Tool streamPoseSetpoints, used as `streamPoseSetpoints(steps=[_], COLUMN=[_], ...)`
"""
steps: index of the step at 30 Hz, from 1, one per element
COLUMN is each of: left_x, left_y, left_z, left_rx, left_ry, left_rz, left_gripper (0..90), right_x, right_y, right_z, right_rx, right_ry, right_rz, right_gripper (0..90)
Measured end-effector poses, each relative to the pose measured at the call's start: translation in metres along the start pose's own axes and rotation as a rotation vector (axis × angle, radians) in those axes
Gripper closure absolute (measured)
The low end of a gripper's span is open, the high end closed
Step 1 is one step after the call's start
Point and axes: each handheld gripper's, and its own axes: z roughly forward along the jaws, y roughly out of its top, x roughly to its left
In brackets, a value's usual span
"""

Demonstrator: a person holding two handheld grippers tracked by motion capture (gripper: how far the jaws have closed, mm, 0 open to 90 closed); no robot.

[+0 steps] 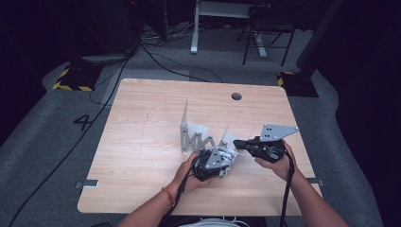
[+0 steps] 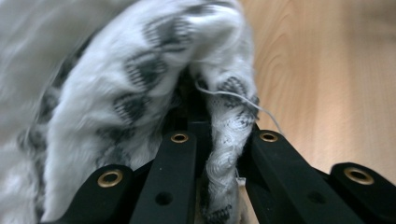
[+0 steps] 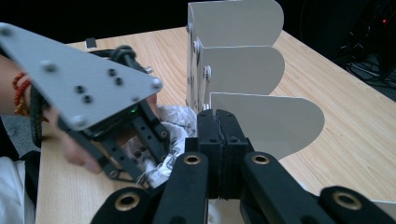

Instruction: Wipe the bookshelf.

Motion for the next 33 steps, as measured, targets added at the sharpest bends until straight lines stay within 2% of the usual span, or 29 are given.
streamPoseSetpoints(steps=[1,3,6,8,10,12,14,17,19,22,24,25,27,30,33], left_x=[-0.001,-0.002,-0.002,-0.002,-0.003,-0.005,-0.009,-0.009,-0.005,-0.004,0.0,0.002,0.009,0.022,0.032], left_y=[0.006,0.015,0.024,0.028,0.029,0.029,0.028,0.024,0.02,0.01,0.001,-0.003,-0.012,-0.025,-0.03], left_z=[-0.002,-0.008,-0.019,-0.021,-0.016,-0.007,0.003,0.014,0.017,0.019,0.016,0.014,0.007,-0.012,-0.033], left_rx=[-0.018,-0.053,-0.102,-0.114,-0.111,-0.1,-0.068,-0.013,0.014,0.083,0.1,0.116,0.131,0.135,0.131], left_ry=[-0.001,0.003,0.013,0.017,0.016,0.0,0.0,0.0,-0.019,-0.001,-0.005,0.011,0.026,0.058,0.116], left_rz=[0.011,0.0,0.008,0.022,0.016,0.017,0.041,0.03,0.002,0.006,-0.021,-0.022,-0.057,-0.104,-0.138], left_gripper=[84.1,84.0,84.0,84.0,84.1,84.1,84.0,84.1,84.1,84.1,84.2,84.2,84.1,84.1,84.1], right_x=[0.0,0.0,0.0,0.0,0.0,0.0,0.0,0.001,0.0,-0.001,0.0,0.0,0.0,0.0,0.0], right_y=[0.0,0.0,0.0,0.0,0.0,0.0,0.0,0.0,0.0,-0.001,-0.001,-0.001,-0.001,-0.001,-0.001], right_z=[0.0,0.0,0.0,0.0,0.0,0.0,0.0,0.0,0.0,0.0,-0.001,0.0,-0.001,-0.001,-0.001], right_rx=[0.001,0.003,0.002,0.002,-0.001,0.001,0.002,0.002,-0.001,-0.003,-0.003,-0.005,-0.003,-0.004,-0.005], right_ry=[-0.001,-0.004,-0.002,-0.003,0.002,-0.003,-0.006,-0.007,-0.007,-0.007,-0.011,-0.011,-0.01,-0.011,-0.011], right_rz=[-0.001,-0.005,-0.003,-0.003,0.003,0.001,0.0,0.002,0.001,0.007,0.004,0.001,0.006,0.008,0.01], right_gripper=[90.0,90.0,90.0,90.0,90.0,90.0,90.0,90.0,90.0,90.0,90.0,90.0,90.0,90.0,90.0])
